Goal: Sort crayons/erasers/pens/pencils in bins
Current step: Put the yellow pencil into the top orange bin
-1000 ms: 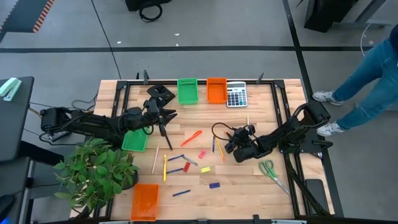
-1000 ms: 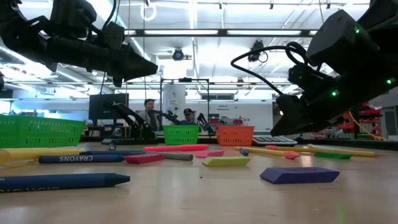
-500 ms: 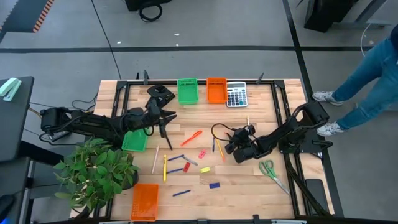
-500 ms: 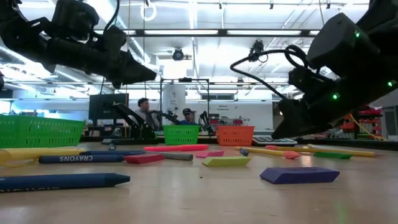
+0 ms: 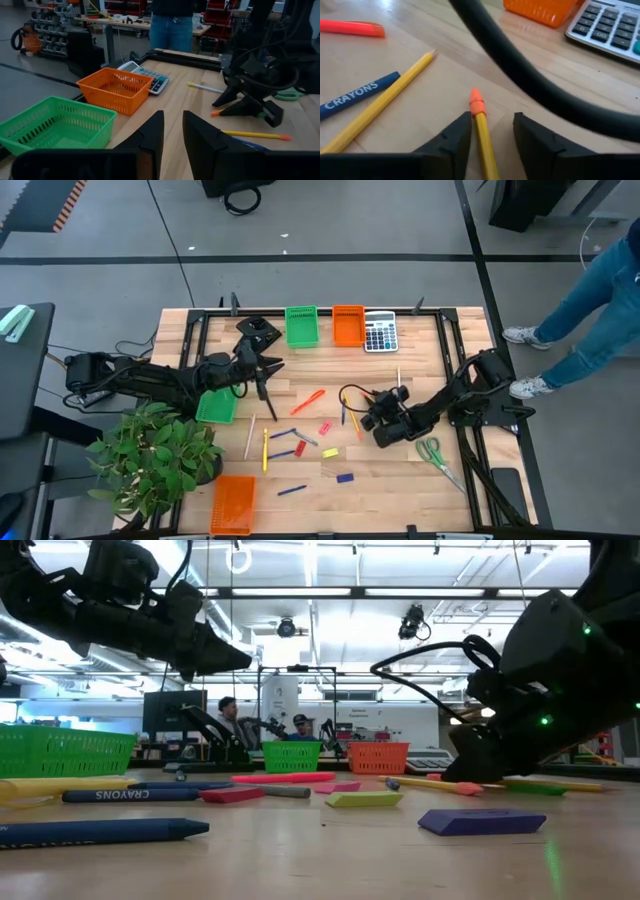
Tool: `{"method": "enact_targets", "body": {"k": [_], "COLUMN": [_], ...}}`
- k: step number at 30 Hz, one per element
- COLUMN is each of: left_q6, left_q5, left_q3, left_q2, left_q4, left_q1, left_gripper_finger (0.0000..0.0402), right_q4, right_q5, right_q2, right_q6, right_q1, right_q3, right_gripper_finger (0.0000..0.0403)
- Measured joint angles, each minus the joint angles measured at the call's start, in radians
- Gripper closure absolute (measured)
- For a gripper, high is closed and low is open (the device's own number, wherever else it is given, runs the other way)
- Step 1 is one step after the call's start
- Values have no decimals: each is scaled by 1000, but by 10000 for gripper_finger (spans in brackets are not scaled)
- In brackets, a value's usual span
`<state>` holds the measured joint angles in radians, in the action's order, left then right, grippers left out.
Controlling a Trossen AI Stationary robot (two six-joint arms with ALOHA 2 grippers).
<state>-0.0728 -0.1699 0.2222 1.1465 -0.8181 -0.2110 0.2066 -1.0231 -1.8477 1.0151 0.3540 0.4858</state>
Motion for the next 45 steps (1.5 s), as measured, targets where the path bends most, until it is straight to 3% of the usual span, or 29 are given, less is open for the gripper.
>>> {"method": "enact_targets", "body": {"k": [8,16,25,31,35,41,45], "left_q6": [6,-3,-18,-19,-19,-19,-19], "left_q5": [-10,-10,-10,-10,-10,-10,-10], "left_q3": [0,0,0,0,0,0,0], "left_q2": [0,0,0,0,0,0,0], "left_q4": [0,1,0,2,-2,-8,-8], "left_q1": [0,0,2,2,1,1,1], "left_gripper_finger": [326,333,335,340,338,343,347], "right_q4": [14,-29,4,48,241,640,677], "right_q5": [39,10,-34,-64,30,338,435], "right_q2": [-4,62,285,380,364,243,163], "right_q6": [-16,-18,-373,-547,-633,-786,-847], "right_q1": [16,6,-117,-296,-450,-650,-746], "right_q3": [0,-8,63,123,125,136,212], "right_gripper_finger": [376,377,377,377,369,363,374]}}
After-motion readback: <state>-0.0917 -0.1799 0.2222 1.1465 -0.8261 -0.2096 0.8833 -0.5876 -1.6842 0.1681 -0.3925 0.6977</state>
